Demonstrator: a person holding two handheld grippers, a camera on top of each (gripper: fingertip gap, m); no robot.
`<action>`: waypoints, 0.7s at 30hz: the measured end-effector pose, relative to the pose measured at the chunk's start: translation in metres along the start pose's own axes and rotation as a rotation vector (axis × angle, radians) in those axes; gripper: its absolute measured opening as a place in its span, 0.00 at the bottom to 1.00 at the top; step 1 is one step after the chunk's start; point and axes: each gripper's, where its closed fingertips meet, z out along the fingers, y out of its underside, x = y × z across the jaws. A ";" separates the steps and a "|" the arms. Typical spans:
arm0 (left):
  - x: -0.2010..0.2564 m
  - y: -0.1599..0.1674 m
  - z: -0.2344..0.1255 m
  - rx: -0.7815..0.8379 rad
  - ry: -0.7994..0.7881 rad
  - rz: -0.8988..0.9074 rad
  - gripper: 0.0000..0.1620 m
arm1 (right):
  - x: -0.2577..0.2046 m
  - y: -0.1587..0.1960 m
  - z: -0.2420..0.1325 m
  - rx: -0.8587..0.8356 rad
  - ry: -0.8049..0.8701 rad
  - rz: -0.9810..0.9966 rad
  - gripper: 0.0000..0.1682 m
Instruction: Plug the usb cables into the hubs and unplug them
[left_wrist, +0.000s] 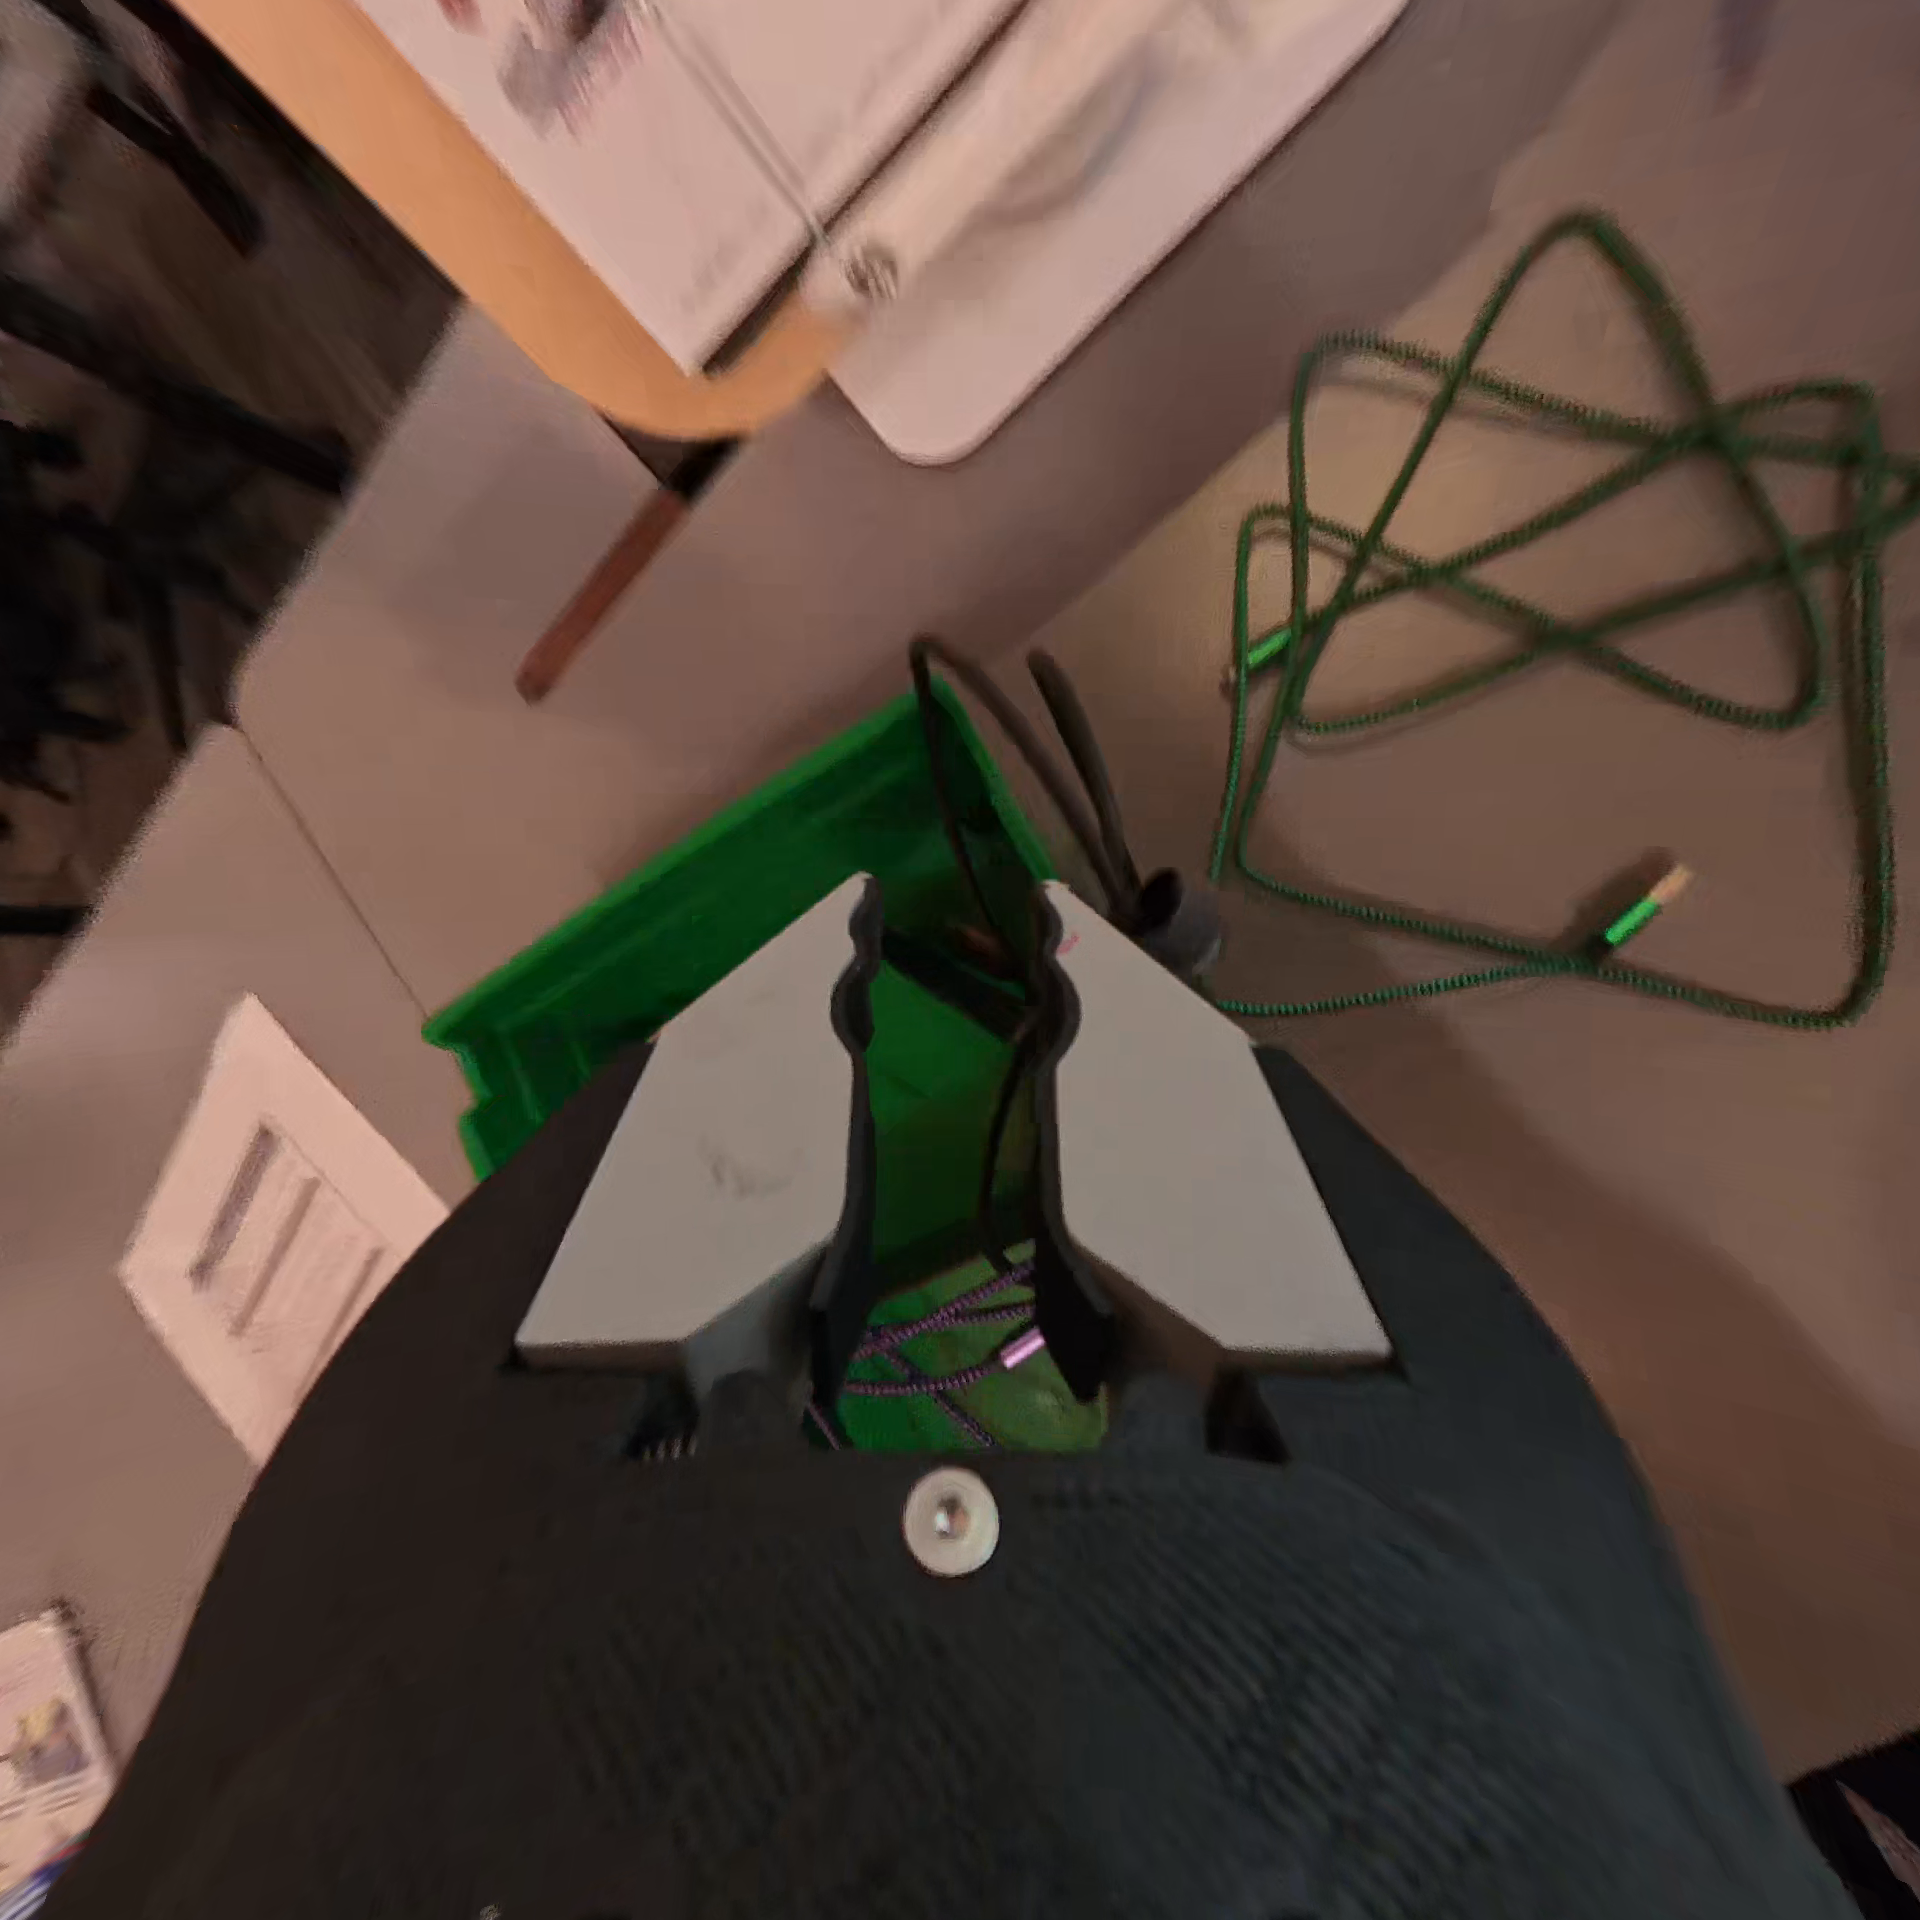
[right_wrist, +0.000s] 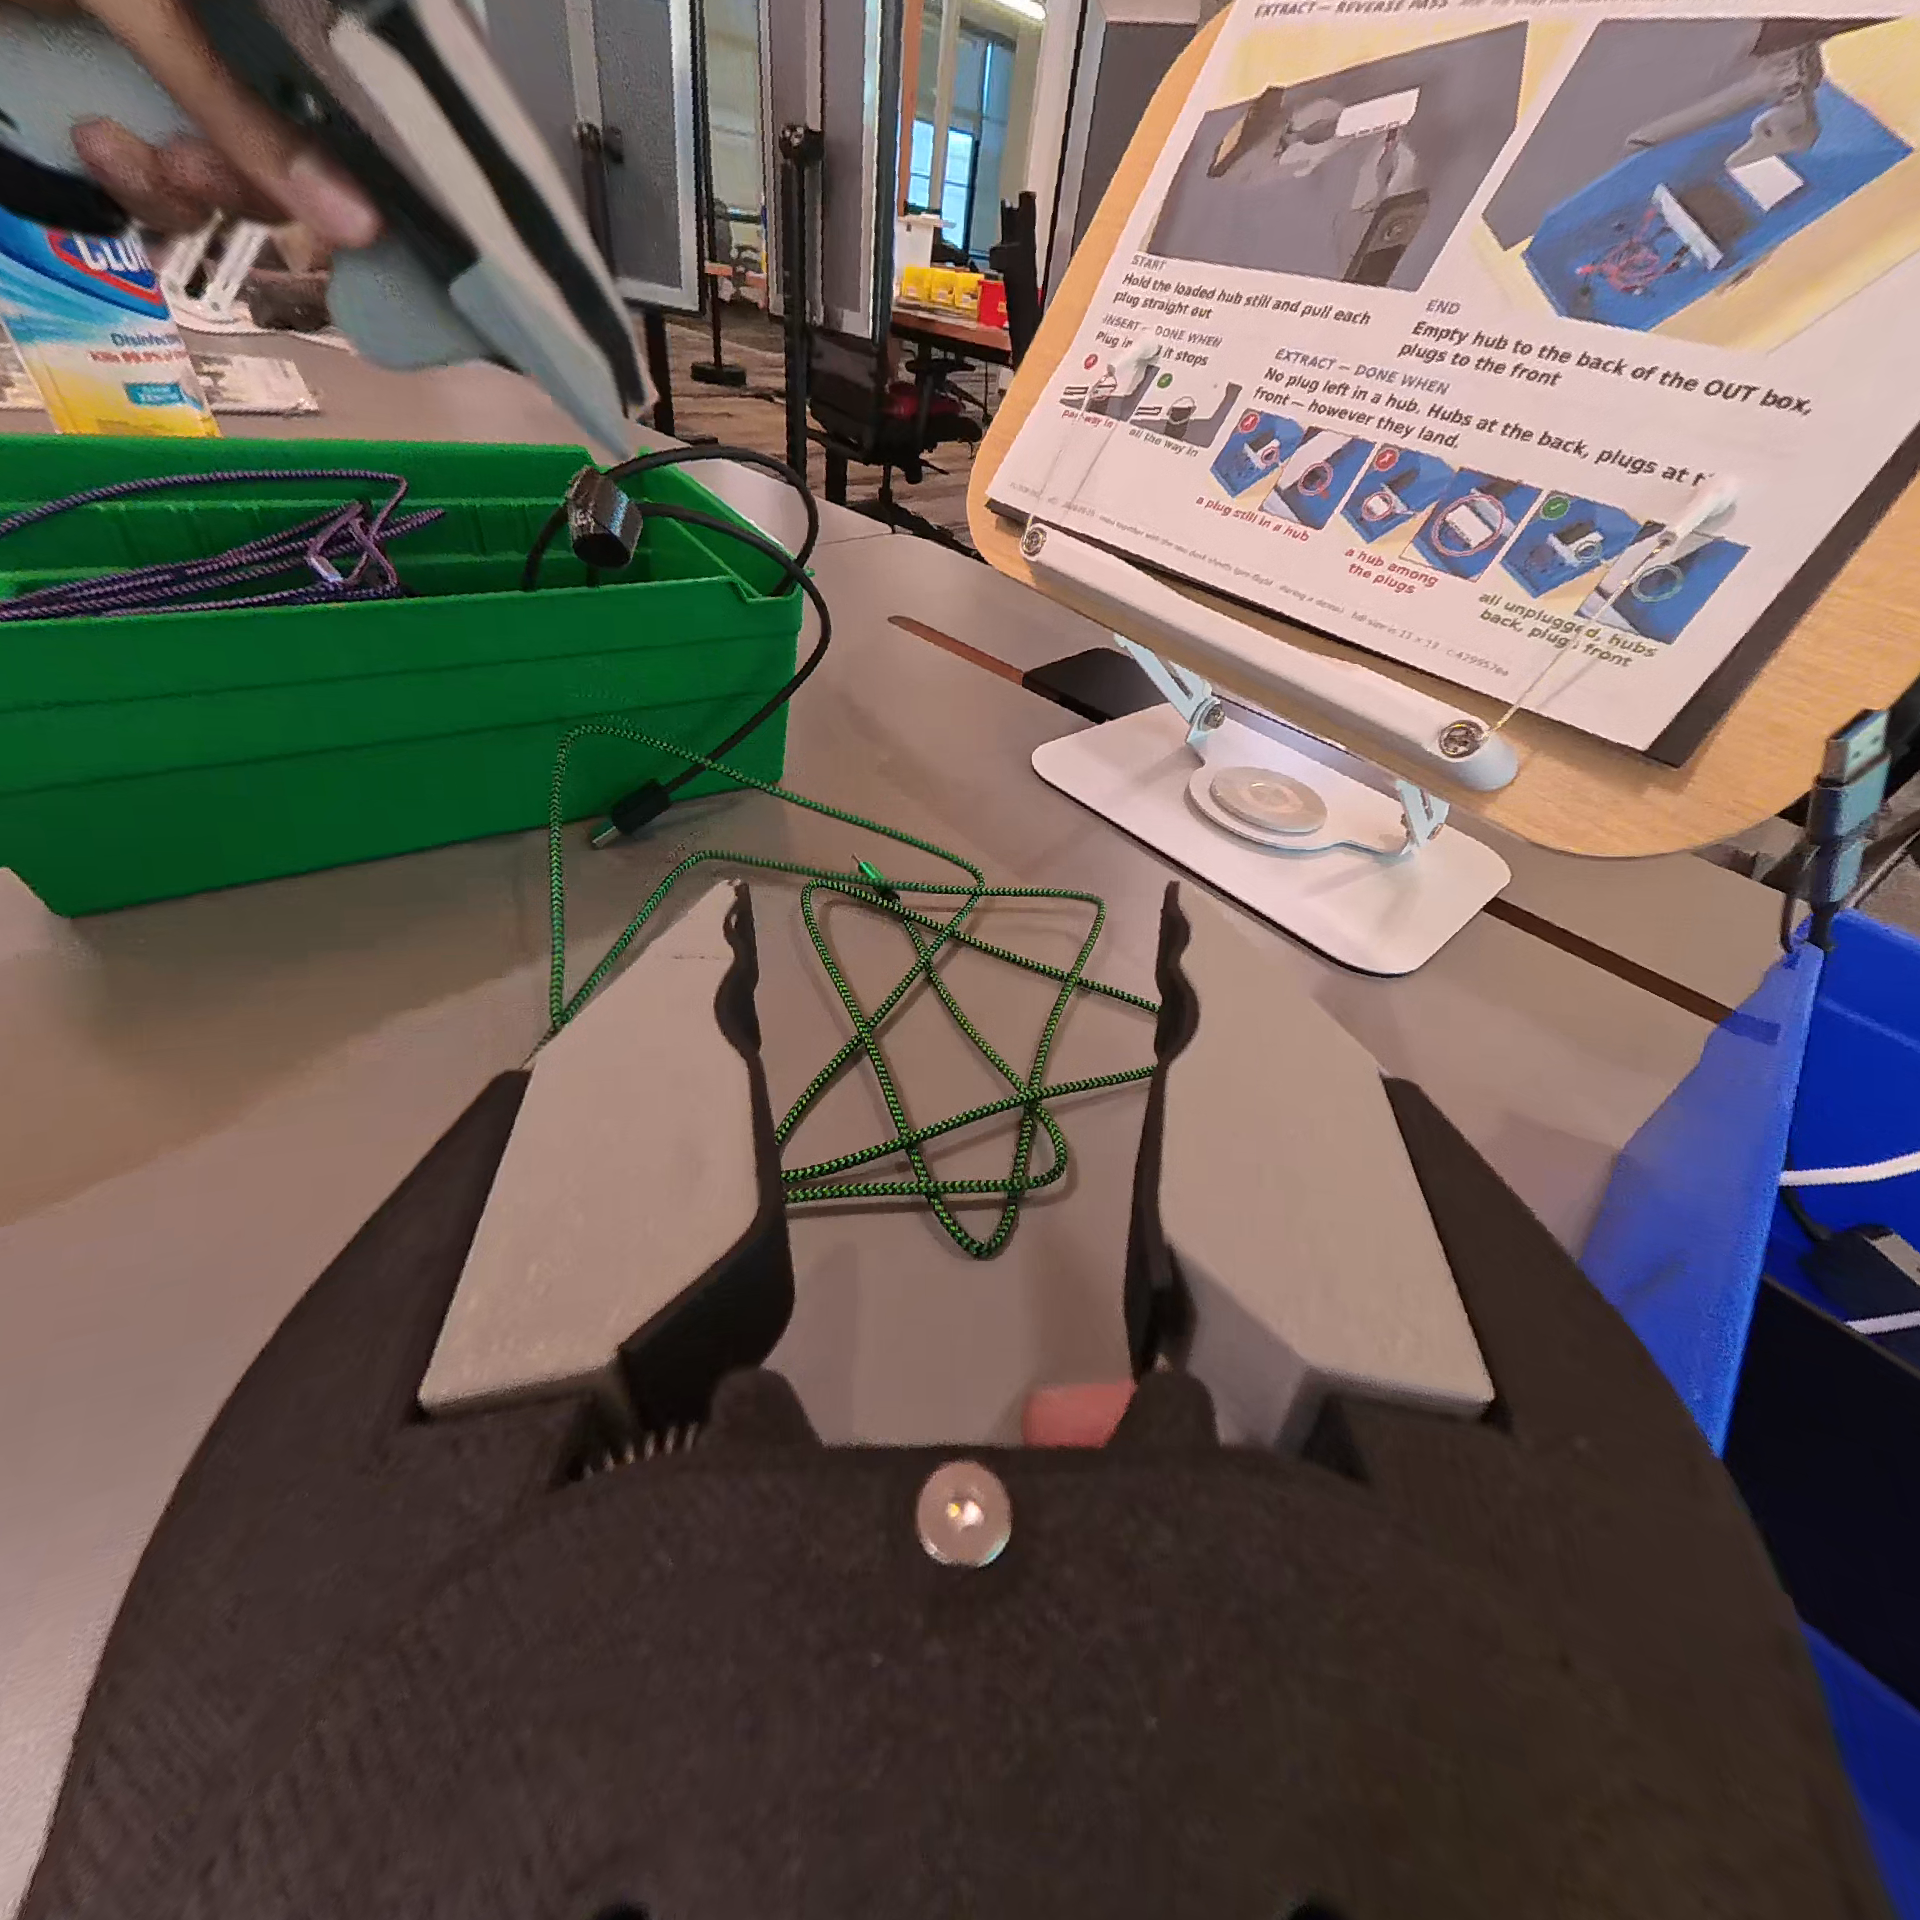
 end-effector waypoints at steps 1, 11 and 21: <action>0.002 0.012 0.007 -0.022 0.044 -0.017 0.15 | -0.001 0.000 0.000 -0.002 0.000 -0.005 0.45; 0.014 0.043 0.015 0.004 0.242 -0.035 0.18 | -0.002 0.016 0.009 -0.067 -0.002 -0.016 0.44; 0.028 0.035 0.007 0.122 0.249 0.055 0.14 | -0.006 0.022 0.013 -0.090 -0.005 -0.033 0.43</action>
